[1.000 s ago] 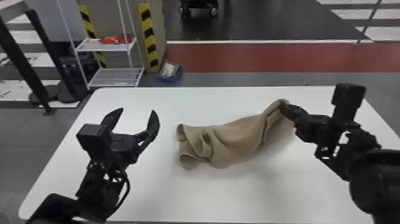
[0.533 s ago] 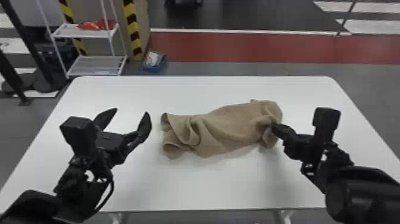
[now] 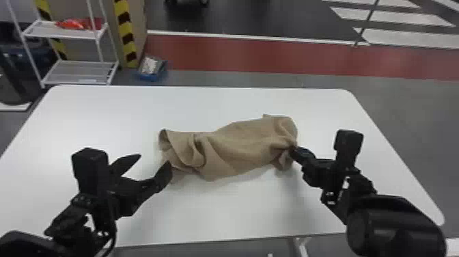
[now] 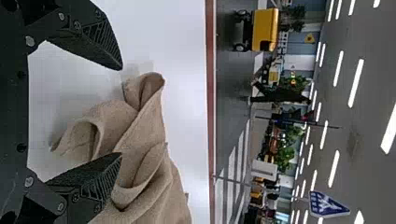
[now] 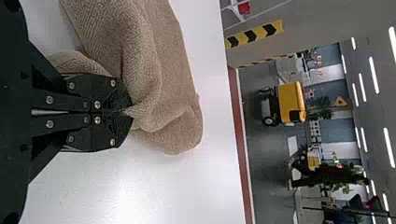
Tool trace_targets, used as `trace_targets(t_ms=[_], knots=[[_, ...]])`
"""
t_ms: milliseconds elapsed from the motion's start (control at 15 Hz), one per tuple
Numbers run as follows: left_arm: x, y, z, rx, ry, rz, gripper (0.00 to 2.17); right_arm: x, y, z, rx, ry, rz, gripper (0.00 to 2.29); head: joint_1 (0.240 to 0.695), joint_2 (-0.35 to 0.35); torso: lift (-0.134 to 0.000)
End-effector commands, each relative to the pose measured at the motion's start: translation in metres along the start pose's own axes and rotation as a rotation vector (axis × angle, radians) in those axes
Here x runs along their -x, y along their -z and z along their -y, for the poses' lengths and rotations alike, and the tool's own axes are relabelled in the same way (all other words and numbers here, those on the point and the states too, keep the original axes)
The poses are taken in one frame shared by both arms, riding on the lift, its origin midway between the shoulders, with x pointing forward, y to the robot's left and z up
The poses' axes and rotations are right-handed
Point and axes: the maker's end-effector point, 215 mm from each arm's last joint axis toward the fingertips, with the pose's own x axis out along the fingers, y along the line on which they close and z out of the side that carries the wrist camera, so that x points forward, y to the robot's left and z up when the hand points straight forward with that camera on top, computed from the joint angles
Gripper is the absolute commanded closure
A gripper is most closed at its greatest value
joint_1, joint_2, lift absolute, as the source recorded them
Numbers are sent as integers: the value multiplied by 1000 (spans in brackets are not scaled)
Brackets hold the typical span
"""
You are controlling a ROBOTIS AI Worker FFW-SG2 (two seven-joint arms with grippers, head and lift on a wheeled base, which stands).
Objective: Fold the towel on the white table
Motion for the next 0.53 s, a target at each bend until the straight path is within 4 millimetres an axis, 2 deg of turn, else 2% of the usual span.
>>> trace_targets(t_ms=[0,467], knots=[[-3,8,5,-6,4,-22,275,2,-2,-3,-5,-10,4,1929,695,-129,-120],[-16,26,12,-18,7,-57,275,4,-8,-10,-5,-33,15,1929,695,-137,-120]])
